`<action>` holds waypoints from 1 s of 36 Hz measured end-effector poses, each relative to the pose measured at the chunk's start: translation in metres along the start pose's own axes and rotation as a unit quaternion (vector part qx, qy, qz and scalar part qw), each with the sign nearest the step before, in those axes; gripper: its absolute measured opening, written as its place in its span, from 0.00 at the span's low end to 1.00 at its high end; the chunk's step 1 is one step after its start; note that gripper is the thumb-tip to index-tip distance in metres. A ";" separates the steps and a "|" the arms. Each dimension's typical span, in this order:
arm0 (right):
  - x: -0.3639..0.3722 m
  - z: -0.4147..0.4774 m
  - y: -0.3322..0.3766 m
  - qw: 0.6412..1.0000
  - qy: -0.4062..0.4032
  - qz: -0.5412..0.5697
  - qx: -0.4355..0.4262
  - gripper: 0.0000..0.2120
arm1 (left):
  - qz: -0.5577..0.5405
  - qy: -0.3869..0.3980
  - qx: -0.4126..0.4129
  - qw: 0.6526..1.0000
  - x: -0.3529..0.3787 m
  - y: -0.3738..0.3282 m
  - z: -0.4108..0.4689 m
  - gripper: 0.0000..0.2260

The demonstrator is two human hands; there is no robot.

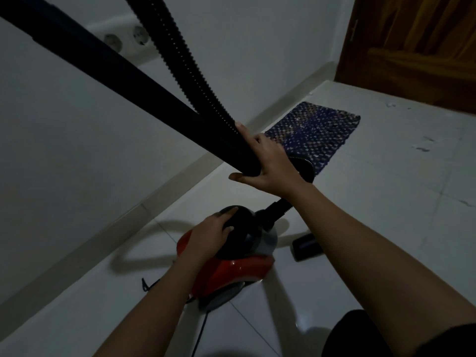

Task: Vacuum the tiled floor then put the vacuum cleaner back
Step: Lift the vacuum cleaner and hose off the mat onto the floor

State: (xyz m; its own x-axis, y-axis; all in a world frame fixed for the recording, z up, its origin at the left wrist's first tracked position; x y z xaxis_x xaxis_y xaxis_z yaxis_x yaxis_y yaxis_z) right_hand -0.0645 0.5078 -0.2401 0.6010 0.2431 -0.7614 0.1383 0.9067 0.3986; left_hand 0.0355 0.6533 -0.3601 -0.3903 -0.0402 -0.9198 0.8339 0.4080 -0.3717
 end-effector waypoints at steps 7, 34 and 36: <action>0.008 0.005 0.000 0.999 0.007 0.023 -0.022 0.43 | -0.148 -0.108 -0.033 0.983 0.008 0.018 -0.021 0.18; 0.046 0.017 -0.006 0.999 0.018 0.006 -0.032 0.43 | -0.547 -0.165 -0.282 0.770 0.103 0.102 -0.070 0.28; 0.047 0.018 -0.007 0.999 0.018 0.011 -0.032 0.43 | -0.546 -0.174 -0.287 0.767 0.100 0.099 -0.071 0.27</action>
State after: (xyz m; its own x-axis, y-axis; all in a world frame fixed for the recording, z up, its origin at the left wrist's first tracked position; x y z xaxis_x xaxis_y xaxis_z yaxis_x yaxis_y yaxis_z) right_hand -0.0230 0.5071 -0.2699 0.5740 0.2745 -0.7715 0.0737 0.9210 0.3825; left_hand 0.0514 0.7546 -0.4798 -0.5232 -0.8447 -0.1131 -0.2650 0.2874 -0.9204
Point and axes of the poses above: each hand's wrist, its own z-axis towards the middle knuckle, its own x-axis out of the palm, y = z × x, the point moved 3 cm from there along z, towards the middle knuckle, and after that the axes turned 3 degrees about y, right-handed, at the moved point
